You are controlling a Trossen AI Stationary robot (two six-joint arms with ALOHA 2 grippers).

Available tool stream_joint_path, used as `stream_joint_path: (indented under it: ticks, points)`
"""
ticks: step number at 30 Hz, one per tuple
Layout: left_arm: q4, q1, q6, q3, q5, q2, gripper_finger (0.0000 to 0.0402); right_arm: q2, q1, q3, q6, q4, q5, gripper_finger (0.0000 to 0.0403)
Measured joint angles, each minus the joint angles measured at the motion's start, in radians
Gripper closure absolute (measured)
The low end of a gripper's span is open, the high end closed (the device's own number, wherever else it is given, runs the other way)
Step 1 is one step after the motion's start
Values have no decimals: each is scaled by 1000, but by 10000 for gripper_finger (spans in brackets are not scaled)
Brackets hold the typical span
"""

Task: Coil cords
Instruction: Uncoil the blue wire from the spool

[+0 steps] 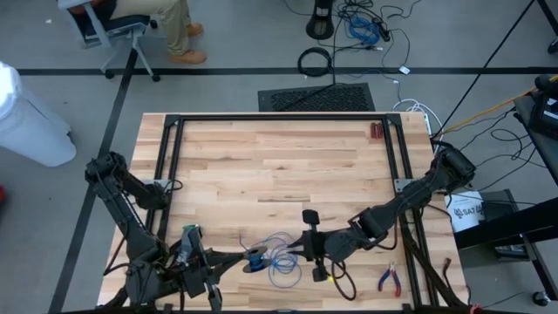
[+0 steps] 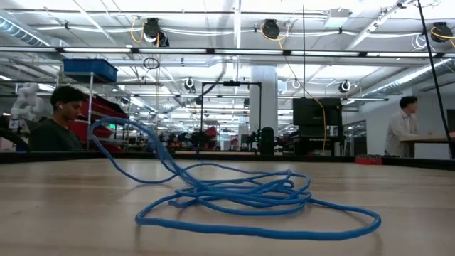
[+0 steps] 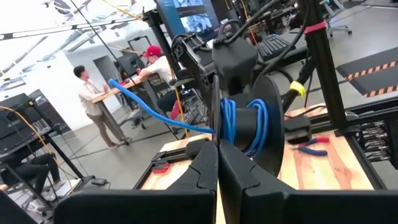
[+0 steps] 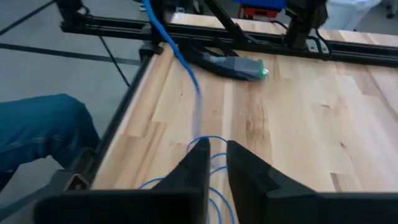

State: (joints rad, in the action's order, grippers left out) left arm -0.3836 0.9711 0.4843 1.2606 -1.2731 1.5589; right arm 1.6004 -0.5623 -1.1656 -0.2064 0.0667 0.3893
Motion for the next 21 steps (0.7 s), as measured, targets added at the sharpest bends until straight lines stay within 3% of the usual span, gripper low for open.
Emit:
stream_joint_path:
  ticks: [5,13,21]
  points:
    - [0,0,2,0,-11,0,400,-11,-36,0,79,-49,-1,304]
    - [4,-8,1,0,-11,0,400,43,-62,0,232,-423,5,224]
    - [4,-8,0,0,-11,0,400,127,-39,0,273,-612,35,224]
